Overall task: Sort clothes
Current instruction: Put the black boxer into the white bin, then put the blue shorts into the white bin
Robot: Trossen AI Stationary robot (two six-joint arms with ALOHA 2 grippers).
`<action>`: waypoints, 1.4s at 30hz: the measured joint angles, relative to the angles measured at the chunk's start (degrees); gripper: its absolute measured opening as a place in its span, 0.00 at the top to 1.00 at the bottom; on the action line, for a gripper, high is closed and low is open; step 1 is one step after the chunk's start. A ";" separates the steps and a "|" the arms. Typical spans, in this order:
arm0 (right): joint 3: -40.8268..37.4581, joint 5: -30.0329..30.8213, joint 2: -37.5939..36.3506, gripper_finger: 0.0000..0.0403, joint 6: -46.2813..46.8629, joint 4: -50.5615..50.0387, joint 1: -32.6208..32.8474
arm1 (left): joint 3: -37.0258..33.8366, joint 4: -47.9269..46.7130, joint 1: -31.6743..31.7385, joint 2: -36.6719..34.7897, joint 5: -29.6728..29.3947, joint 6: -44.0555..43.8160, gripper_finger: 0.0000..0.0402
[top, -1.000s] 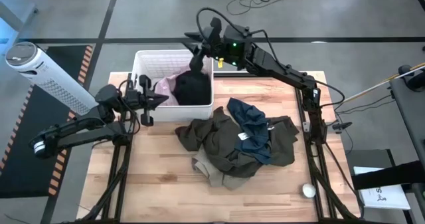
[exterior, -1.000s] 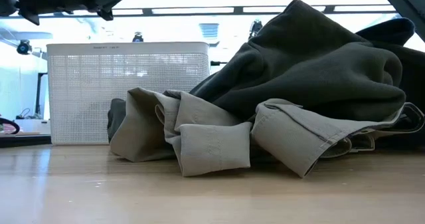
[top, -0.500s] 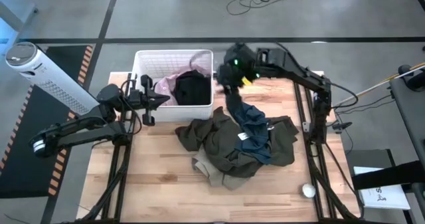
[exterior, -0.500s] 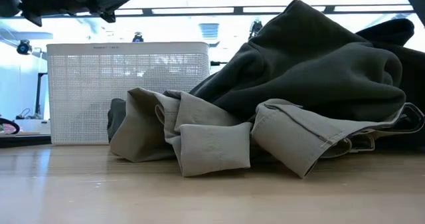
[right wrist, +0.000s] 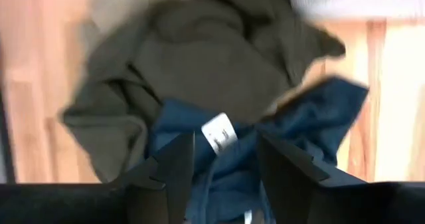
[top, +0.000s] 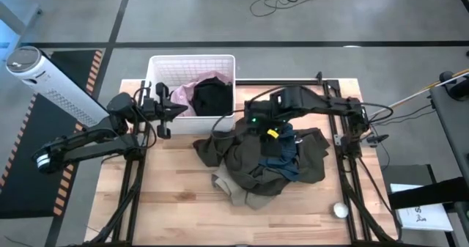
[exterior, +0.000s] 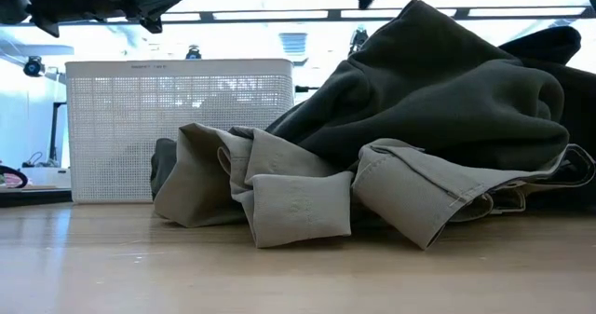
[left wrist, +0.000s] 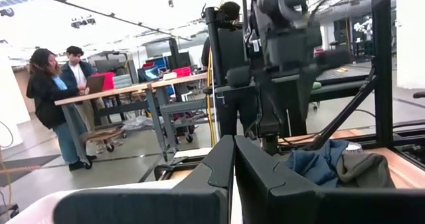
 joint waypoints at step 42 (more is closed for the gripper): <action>-48.69 -1.52 -6.48 0.91 0.65 26.86 0.44 | -0.02 -0.07 0.02 0.11 -0.05 0.41 1.00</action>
